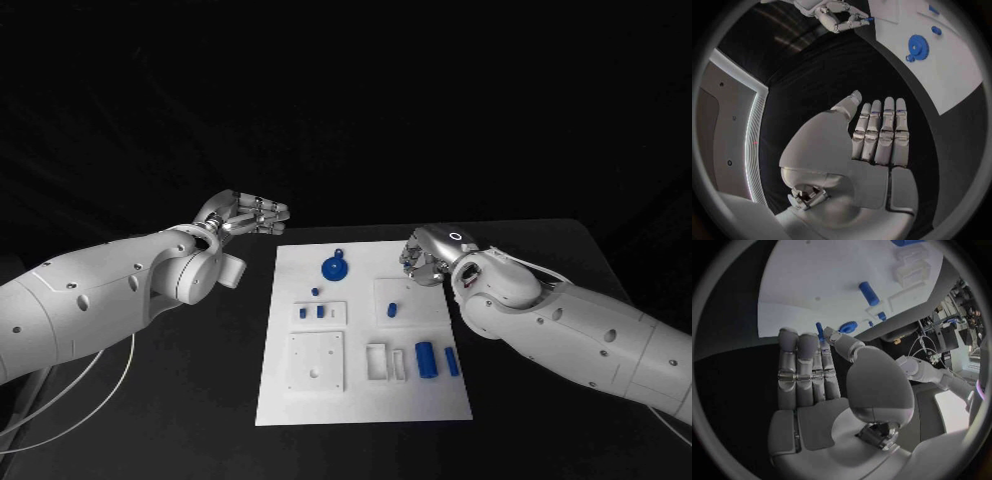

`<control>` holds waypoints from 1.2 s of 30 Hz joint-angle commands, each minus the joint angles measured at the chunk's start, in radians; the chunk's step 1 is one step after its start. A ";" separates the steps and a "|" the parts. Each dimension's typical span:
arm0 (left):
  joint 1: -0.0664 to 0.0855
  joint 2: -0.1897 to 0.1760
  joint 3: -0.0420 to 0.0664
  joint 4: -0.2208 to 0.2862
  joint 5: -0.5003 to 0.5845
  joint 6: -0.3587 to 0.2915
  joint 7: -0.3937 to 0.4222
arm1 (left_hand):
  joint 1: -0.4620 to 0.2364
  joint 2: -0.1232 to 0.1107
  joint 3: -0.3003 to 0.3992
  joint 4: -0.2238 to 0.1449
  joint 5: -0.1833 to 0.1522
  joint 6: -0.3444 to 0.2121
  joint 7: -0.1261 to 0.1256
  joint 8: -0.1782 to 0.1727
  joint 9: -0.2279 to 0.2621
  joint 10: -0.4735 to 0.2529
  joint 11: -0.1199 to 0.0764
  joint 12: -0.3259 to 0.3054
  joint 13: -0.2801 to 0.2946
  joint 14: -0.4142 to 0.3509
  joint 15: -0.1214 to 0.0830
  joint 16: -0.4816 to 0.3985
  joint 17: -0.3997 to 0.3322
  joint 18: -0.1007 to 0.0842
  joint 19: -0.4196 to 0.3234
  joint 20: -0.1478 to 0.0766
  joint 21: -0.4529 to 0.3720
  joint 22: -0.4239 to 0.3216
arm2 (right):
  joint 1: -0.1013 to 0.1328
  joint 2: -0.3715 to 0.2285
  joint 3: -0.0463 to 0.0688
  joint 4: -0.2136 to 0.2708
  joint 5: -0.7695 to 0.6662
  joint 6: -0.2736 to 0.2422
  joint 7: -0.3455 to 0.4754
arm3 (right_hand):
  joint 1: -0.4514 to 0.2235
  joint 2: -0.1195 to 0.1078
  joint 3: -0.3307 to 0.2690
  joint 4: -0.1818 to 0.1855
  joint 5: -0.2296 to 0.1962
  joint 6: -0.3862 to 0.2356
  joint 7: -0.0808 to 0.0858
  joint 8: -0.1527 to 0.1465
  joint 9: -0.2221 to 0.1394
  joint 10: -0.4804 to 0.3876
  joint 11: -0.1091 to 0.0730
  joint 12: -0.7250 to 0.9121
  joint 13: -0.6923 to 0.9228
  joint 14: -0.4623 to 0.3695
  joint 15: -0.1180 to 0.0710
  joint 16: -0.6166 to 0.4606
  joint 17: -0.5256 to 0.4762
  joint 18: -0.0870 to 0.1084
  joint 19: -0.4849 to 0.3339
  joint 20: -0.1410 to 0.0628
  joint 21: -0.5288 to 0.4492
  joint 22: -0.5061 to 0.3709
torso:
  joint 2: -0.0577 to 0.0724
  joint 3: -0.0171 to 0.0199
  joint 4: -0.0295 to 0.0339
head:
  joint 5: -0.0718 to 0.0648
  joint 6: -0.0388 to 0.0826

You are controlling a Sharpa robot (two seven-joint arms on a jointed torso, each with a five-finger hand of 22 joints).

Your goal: Assemble the parts on the task board

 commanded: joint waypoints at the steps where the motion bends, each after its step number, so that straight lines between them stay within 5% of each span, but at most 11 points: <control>1: 0.001 0.003 0.001 -0.005 0.002 0.003 0.013 | -0.004 -0.006 0.005 0.002 0.001 -0.004 0.002 -0.001 -0.001 -0.007 -0.001 0.000 -0.001 0.003 0.003 0.000 0.000 -0.013 -0.003 -0.003 0.002 -0.002 | 0.000 -0.007 0.010 0.019 0.064 -0.031 0.041 | 0.001 0.008 0.002 0.002 -0.002 0.004 0.003 0.004 0.002 0.006 0.001 0.003 -0.001 0.000 -0.004 -0.004 0.001 0.012 0.024 -0.007 -0.001 0.038 | 0.000 -0.0001 -0.0007 | 0.003 0.001; 9: 0.001 0.009 0.001 -0.015 0.002 -0.002 0.016 | -0.004 -0.006 0.005 0.002 0.001 -0.004 0.002 -0.001 -0.001 -0.007 -0.001 0.000 -0.001 0.003 0.003 0.000 0.000 -0.013 -0.003 -0.003 0.002 -0.002 | -0.009 -0.017 0.022 0.106 0.137 -0.027 0.087 | 0.006 0.017 -0.019 0.003 0.007 -0.002 0.004 0.004 0.003 0.001 0.002 0.003 -0.001 0.001 -0.003 -0.011 0.002 0.013 0.023 -0.006 -0.010 0.034 | -0.001 -0.0010 -0.0022 | 0.036 0.008; 14: 0.001 0.022 0.000 -0.027 0.003 -0.007 0.020 | -0.005 -0.008 0.004 0.004 0.000 -0.005 0.001 0.000 -0.001 -0.008 -0.001 0.000 -0.001 0.002 0.003 0.000 0.001 -0.013 -0.003 -0.002 0.002 -0.003 | -0.028 -0.005 0.023 0.157 0.153 -0.026 0.097 | 0.007 0.019 -0.022 0.002 0.010 -0.003 0.005 0.004 0.003 0.000 0.003 0.002 -0.001 0.001 -0.003 -0.014 0.001 0.014 0.023 -0.006 -0.016 0.033 | -0.004 -0.0024 0.0021 | 0.056 0.010; 20: 0.000 0.048 -0.001 -0.051 0.005 -0.015 0.028 | -0.005 -0.008 0.004 0.004 0.000 -0.005 0.001 0.000 -0.001 -0.008 -0.001 0.000 -0.001 0.002 0.003 0.000 0.001 -0.013 -0.003 -0.002 0.002 -0.003 | -0.064 0.037 0.022 0.196 0.137 -0.024 0.103 | 0.007 0.020 -0.024 0.000 0.013 -0.003 0.005 0.004 0.003 0.000 0.003 0.003 -0.001 0.002 -0.003 -0.016 0.000 0.014 0.024 -0.006 -0.016 0.033 | -0.015 -0.0139 0.0013 | 0.098 0.001; 29: -0.003 0.090 -0.002 -0.091 0.007 -0.021 0.033 | -0.004 -0.007 0.004 0.006 0.000 -0.004 0.001 0.000 -0.001 -0.007 -0.001 0.000 -0.001 0.003 0.003 0.000 0.001 -0.013 -0.002 -0.002 0.002 -0.003 | -0.124 0.103 -0.009 0.204 0.053 -0.057 0.067 | 0.006 0.022 -0.026 -0.007 0.019 -0.002 0.005 0.004 0.003 0.001 0.003 0.003 -0.001 0.004 -0.003 -0.016 0.001 0.014 0.026 -0.006 -0.013 0.035 | -0.024 -0.0272 0.0050 | 0.128 -0.010; 36: -0.004 0.099 -0.002 -0.097 0.007 -0.025 0.033 | -0.004 -0.006 0.004 0.007 0.000 -0.004 0.001 0.000 -0.001 -0.007 -0.001 0.000 -0.001 0.003 0.003 0.000 0.000 -0.013 -0.002 -0.002 0.002 -0.004 | -0.152 0.137 -0.041 0.181 0.002 -0.076 0.023 | 0.004 0.019 -0.018 -0.008 0.016 -0.001 0.004 0.004 0.003 0.003 0.002 0.003 -0.001 0.004 -0.004 -0.014 0.001 0.014 0.028 -0.007 -0.011 0.036 | -0.023 -0.0265 0.0075 | 0.146 -0.016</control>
